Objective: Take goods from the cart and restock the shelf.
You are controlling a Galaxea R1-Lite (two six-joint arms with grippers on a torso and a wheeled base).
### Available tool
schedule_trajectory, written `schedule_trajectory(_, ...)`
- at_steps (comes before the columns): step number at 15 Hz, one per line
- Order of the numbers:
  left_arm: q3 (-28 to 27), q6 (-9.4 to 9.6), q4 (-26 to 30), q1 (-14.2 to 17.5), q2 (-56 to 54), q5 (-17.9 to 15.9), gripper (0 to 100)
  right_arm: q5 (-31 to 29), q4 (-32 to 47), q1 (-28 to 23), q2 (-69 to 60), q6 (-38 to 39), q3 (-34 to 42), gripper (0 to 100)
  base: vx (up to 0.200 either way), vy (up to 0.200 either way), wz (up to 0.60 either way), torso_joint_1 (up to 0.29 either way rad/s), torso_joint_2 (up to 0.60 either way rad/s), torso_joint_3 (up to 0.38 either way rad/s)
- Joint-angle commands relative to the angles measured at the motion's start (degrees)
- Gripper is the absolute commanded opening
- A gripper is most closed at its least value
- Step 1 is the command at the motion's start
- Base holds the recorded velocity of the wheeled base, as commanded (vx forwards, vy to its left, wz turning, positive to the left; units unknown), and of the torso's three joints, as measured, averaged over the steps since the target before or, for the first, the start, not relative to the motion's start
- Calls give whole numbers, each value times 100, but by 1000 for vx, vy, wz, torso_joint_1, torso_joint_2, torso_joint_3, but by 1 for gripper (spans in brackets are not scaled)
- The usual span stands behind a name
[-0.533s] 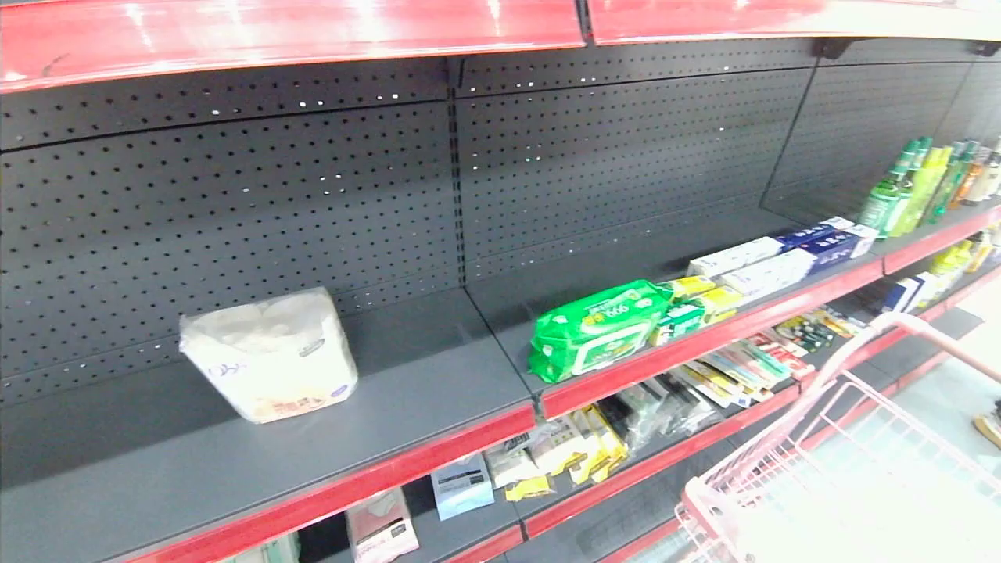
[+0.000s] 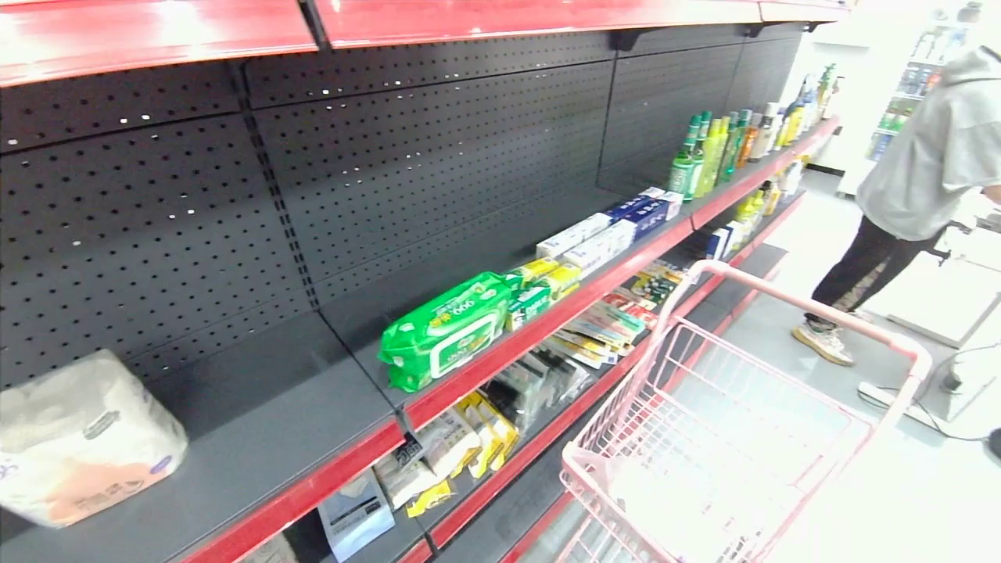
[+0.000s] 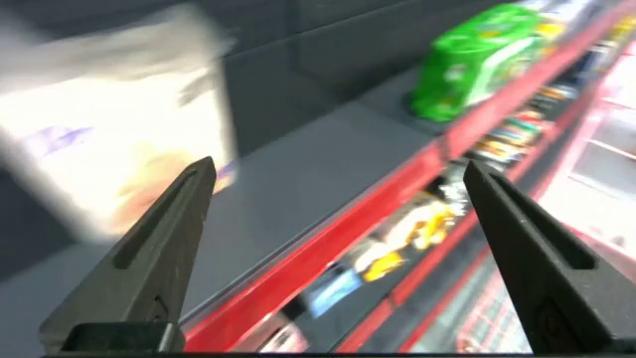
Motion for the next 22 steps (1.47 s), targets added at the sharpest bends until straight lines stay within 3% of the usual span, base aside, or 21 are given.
schedule_trajectory(1, 1, -7, -5, 0, 7, -1, 100, 0, 1, 1, 5, -5, 7, 100, 0, 0, -600, 7, 7, 12)
schedule_trajectory(10, 1, 2, -5, 0, 7, -1, 100, 123, -122, -43, 251, -304, -248, 100, 0, 0, 0, 0, 0, 0)
schedule_trajectory(11, 1, -7, -5, 9, 7, 8, 100, 158, -183, 115, 1771, 232, -1874, 100, 0, 0, 0, 0, 0, 0)
schedule_trajectory(12, 1, -7, -5, 0, 7, 8, 100, 70, -209, 133, 2668, 848, -2709, 100, 0, 0, 0, 0, 0, 0)
schedule_trajectory(13, 1, 2, -5, 0, 7, -1, 100, -61, -201, 71, 4681, 2087, -4879, 100, 0, 0, 0, 0, 0, 0)
schedule_trajectory(14, 1, 2, -5, 0, 7, -1, 100, -141, -253, -26, 5507, 1894, -5292, 100, 0, 0, 0, 0, 0, 0)
schedule_trajectory(16, 1, -7, -5, 0, 7, -1, 100, -114, -306, -289, 6764, 646, -5328, 100, 0, 0, 0, 0, 0, 0)
schedule_trajectory(17, 1, 2, -5, 0, 7, -1, 100, -53, -359, -184, 7722, 39, -5380, 100, 0, 0, 0, 0, 0, 0)
schedule_trajectory(18, 1, 2, -5, 0, 7, 8, 100, 18, -236, -8, 7959, 13, -5407, 100, 0, 0, 0, 0, 0, 0)
schedule_trajectory(19, 1, 2, -5, 0, 7, -1, 100, 53, 749, 510, 8961, -242, -5811, 100, 0, 0, 0, 0, 0, 0)
schedule_trajectory(22, 1, 2, -5, 0, 7, -1, 100, 26, 1223, 1011, 10437, -488, -6224, 100, 0, 0, 0, 0, 0, 0)
